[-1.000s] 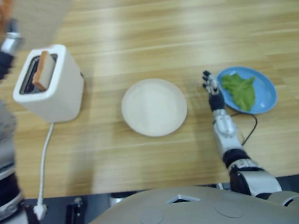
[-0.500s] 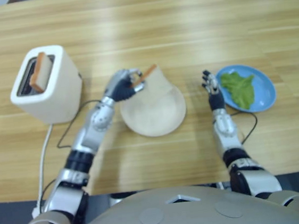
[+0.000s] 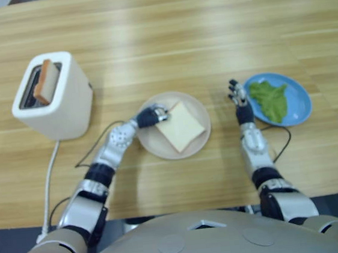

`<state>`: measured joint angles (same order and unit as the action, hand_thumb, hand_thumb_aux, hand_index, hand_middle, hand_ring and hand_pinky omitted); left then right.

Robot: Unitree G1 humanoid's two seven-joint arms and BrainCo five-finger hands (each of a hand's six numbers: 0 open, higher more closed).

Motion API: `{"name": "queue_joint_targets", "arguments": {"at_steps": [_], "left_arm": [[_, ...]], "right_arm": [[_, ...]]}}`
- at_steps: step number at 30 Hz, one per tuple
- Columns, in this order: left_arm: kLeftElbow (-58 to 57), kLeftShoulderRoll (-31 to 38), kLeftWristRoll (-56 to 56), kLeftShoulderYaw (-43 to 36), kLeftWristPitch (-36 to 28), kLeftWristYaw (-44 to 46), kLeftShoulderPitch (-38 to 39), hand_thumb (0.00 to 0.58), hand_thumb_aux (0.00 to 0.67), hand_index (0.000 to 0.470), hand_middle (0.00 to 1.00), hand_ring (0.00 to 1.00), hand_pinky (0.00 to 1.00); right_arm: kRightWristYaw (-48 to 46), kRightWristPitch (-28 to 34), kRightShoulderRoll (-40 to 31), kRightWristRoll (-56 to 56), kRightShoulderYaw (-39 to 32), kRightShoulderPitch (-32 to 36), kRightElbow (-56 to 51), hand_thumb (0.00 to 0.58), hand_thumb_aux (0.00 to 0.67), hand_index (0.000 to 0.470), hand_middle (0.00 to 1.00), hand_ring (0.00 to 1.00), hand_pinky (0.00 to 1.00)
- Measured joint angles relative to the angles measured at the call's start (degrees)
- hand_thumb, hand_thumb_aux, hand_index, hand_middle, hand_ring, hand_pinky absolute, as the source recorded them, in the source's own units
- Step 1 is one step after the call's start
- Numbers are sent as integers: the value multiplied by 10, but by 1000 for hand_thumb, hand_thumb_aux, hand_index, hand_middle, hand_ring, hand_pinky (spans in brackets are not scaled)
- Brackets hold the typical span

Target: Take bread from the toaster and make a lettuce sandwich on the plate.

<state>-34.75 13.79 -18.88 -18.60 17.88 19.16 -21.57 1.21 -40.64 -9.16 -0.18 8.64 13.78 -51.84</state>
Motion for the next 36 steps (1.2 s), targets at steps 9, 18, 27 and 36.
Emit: {"name": "queue_joint_targets", "arguments": {"at_steps": [9,18,27,36], "left_arm": [[101,65,-150,-22,-11,-133,1,0,0,0,0,0,0],[446,114,-297,8,-13,-227,96,0,0,0,0,0,0],[363,34,-119,77,37,-269,141,0,0,0,0,0,0],[176,-15,30,118,124,-266,151,0,0,0,0,0,0]], "right_arm": [[0,0,0,0,0,-2,3,0,0,0,0,0,0],[-4,2,-2,0,0,-6,8,0,0,0,0,0,0],[24,39,-107,-147,3,-91,337,0,0,0,0,0,0],[128,169,-387,-400,38,-25,305,0,0,0,0,0,0]]}}
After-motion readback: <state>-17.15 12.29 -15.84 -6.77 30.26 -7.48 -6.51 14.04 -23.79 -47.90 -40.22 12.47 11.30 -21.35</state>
